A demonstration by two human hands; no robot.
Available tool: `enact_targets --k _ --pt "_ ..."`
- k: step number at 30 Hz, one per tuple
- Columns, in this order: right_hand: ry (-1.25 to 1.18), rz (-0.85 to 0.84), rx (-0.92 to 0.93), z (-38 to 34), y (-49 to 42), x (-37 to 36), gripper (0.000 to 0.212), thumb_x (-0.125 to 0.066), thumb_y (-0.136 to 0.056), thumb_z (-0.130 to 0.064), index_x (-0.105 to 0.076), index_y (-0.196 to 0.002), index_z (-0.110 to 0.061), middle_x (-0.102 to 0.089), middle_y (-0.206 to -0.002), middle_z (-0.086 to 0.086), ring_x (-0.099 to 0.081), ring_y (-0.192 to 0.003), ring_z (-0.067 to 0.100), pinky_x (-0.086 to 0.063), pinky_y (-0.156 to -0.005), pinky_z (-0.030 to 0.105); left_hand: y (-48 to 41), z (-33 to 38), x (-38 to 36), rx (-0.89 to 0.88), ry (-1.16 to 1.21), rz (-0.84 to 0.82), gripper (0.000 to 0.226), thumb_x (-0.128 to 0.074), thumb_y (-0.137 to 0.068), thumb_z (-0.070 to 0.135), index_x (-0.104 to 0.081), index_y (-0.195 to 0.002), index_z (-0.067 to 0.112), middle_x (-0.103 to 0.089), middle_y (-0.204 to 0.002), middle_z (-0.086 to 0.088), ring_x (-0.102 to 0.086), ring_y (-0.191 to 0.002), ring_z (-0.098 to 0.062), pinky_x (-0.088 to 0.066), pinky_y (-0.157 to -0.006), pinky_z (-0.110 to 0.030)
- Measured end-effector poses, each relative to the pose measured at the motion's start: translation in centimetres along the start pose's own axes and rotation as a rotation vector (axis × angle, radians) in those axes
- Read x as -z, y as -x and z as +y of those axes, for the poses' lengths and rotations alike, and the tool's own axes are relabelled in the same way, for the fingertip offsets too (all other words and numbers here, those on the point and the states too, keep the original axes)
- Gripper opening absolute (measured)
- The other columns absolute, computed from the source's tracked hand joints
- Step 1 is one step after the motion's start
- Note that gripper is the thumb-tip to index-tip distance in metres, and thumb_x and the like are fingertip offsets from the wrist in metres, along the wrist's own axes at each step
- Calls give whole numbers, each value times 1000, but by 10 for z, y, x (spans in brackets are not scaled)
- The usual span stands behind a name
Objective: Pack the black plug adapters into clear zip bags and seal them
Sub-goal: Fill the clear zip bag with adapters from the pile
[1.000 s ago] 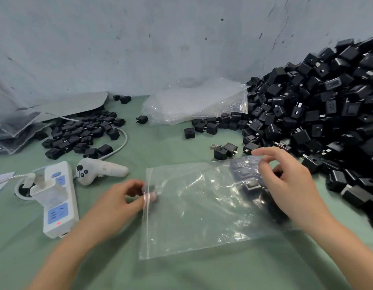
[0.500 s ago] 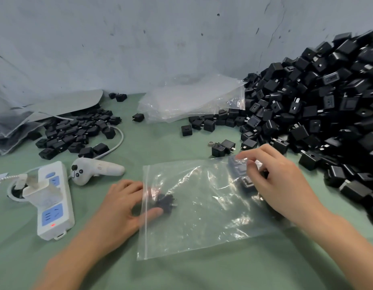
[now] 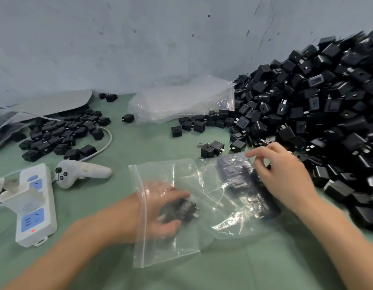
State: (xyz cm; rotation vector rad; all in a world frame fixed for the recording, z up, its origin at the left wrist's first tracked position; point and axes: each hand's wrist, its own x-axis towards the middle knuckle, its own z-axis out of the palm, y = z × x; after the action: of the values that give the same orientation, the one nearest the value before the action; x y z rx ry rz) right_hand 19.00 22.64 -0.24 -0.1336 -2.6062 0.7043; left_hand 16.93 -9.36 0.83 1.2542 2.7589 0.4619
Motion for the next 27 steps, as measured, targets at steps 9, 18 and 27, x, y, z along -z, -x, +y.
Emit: enact_targets --k 9,18,27 --pt "45 -132 -2 2 -2 -5 20 -52 -98 -40 -69 -107 -47 -51 -103 -17 -51 -60 3 -49 -63 32 -43 23 -2 -77 47 -45 32 -57 -92 56 -63 -112 31 -58 -96 20 -52 -89 2 -39 -84 -14" --pt "28 -149 -10 7 -2 -6 21 -51 -99 -40 -67 -109 -49 -51 -102 -18 -55 -59 5 -45 -65 31 -55 22 -10 -62 111 -112 77 -56 -82 72 -26 -149 49 -27 -146 30 -21 -126 20 -11 -105 -2" --pt "43 -166 -22 8 -2 -6 22 -48 -101 -41 -66 -111 -48 -50 -103 -17 -54 -59 6 -40 -61 29 -46 15 -9 -116 7 18 46 -45 -98 48 -64 -127 18 -60 -127 5 -50 -118 -3 -42 -100 -21"
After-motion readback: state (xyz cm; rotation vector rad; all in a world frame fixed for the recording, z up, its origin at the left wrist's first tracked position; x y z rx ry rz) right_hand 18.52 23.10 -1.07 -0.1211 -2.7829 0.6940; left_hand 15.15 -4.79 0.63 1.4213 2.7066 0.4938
